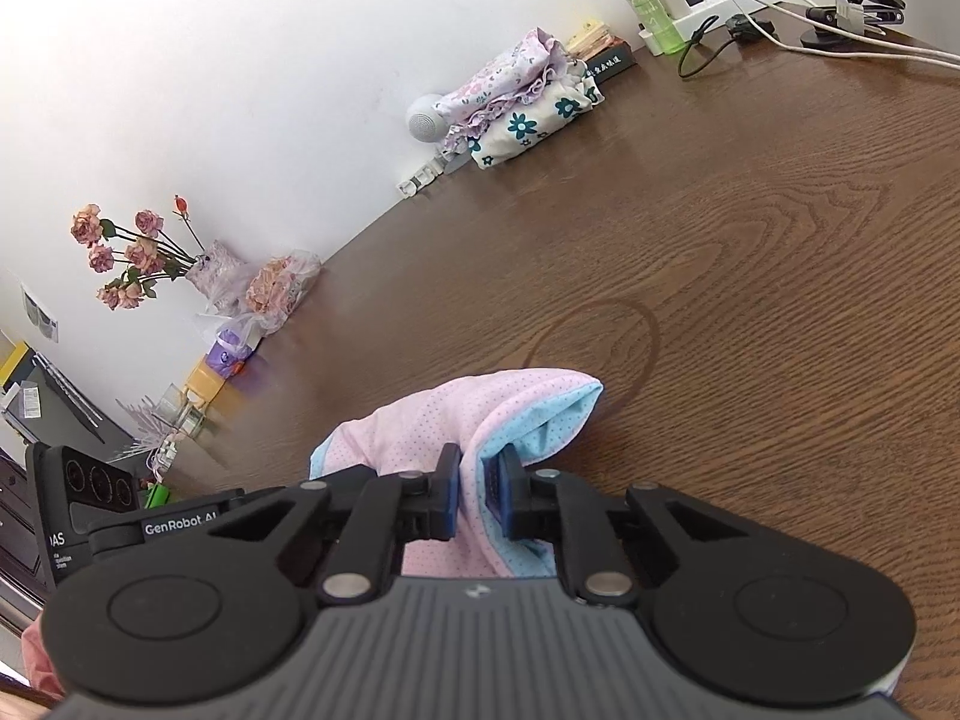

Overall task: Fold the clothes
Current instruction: 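Grasp the pink bundle with the right gripper while the left gripper grasps its blue edge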

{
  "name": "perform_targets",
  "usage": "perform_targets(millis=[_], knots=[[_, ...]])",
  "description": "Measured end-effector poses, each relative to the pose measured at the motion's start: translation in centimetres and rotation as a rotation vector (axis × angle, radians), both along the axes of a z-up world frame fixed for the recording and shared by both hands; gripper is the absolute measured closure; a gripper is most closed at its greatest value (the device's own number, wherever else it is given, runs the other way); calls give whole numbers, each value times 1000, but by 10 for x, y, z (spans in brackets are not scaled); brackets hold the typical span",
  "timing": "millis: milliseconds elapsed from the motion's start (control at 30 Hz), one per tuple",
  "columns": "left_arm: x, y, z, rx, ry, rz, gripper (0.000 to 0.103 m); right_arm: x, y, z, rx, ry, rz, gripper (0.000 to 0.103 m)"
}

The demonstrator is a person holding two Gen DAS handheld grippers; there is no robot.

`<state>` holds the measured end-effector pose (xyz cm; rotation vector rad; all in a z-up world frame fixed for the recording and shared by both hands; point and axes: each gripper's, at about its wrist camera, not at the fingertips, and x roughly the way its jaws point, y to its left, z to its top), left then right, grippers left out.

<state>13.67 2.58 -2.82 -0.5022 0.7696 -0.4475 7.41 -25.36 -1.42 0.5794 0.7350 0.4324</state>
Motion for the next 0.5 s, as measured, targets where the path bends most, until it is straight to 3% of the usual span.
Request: perform_targets(millis=[233,500], knots=[[-4,5,27,-25,-93,14,93,2,5,32,-21,-94,8,92],[16,7,78,-1,-226,22,93,26,10,77,-41,-211,19,92]])
